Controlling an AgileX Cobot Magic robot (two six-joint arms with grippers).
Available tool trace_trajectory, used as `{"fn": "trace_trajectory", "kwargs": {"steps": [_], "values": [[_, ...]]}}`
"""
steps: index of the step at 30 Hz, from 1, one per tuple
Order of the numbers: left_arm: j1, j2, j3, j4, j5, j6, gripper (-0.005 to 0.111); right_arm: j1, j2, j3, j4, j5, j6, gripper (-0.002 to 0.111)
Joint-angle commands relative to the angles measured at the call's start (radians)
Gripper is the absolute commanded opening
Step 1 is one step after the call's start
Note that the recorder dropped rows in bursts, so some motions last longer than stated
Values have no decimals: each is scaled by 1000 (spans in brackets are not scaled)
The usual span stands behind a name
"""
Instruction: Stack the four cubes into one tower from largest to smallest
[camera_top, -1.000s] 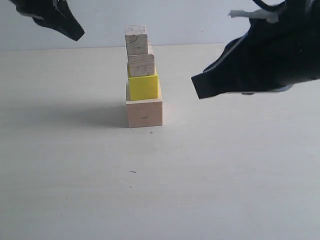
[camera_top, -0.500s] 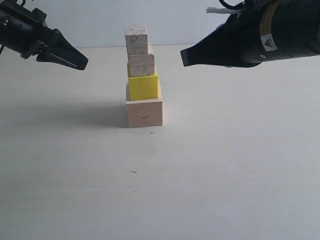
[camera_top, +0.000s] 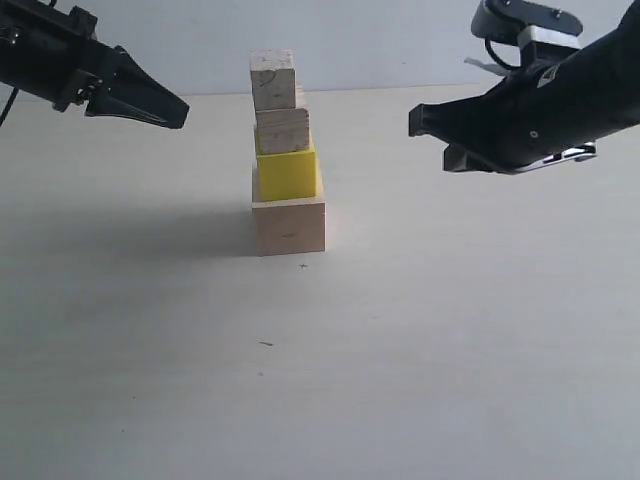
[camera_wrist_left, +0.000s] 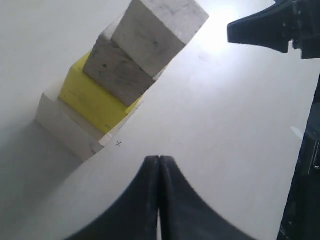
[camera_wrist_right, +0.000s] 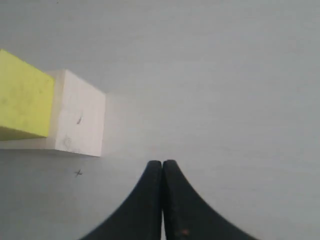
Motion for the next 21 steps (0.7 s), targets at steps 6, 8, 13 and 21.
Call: {"fn": "trace_trajectory", "kwargs": {"steps": [6, 8, 13, 21], "values": [[2, -5, 16, 14, -52, 5, 0, -34, 180, 0, 886, 86, -835, 0], [2, -5, 40, 12, -78, 13, 0, -34, 204, 0, 988, 98, -922, 0], [2, -5, 87, 10, -122, 28, 0, -34, 257, -65, 1047, 187, -979, 0], [2, -5, 95, 16, -117, 30, 0, -34, 304, -160, 1057, 219, -961, 0]]}}
